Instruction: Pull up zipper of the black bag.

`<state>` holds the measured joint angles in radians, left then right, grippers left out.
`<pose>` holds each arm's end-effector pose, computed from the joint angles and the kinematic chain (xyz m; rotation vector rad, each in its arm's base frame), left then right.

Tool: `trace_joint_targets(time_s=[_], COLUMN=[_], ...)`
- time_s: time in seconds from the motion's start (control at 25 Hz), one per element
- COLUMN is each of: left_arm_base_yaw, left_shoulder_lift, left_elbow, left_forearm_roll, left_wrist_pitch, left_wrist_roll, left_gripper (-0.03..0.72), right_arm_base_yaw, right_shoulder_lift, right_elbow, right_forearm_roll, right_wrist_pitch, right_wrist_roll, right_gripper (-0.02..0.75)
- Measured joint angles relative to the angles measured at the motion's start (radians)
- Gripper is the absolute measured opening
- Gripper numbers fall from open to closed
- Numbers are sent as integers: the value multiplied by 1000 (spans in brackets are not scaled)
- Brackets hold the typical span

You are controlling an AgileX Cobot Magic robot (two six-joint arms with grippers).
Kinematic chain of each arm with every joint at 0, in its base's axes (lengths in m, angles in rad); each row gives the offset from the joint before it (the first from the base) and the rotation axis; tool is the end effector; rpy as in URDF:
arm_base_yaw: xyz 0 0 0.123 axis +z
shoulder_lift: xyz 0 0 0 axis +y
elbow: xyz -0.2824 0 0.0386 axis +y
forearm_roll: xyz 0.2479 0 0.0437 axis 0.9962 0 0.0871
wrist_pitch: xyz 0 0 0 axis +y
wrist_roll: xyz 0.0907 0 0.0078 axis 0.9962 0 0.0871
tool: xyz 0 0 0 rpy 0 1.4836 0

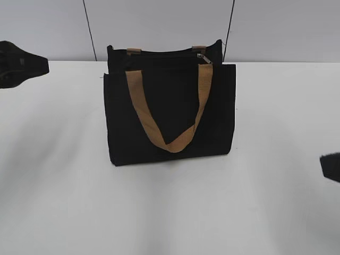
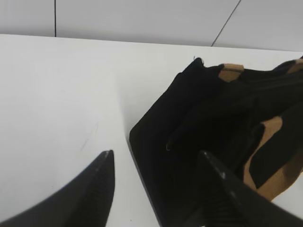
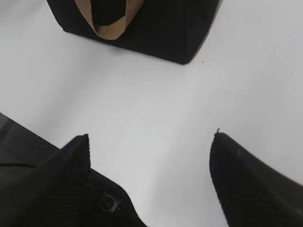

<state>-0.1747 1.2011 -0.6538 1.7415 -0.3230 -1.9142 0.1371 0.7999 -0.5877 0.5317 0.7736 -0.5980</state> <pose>0.2350 -0.0703 0.2659 0.2072 2.0936 -0.5364 0.1344 0.0511 0.2804 -0.5616 2.2957 0.4025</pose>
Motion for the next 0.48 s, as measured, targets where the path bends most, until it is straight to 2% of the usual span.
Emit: trace_joint_targets(time_s=[0.08,0.24,0.48], left_arm_base_yaw=[0,0,0], left_shoulder_lift=[-13,-17,-17], left_elbow=[0,1,1], left_forearm_roll=[0,0,1], left_wrist_pitch=[-9,-29,-58], left_wrist_roll=[0,0,0], left_gripper=[416,416,415], right_arm_base_yaw=[0,-1,-1], right_shoulder_lift=[-123,-286,-509], right_elbow=[67,148,153], right_forearm_roll=[-30,-175,-334], right_wrist_pitch=[-3,35,60], right_wrist_roll=[48,197,414], right_gripper=[596,596,596])
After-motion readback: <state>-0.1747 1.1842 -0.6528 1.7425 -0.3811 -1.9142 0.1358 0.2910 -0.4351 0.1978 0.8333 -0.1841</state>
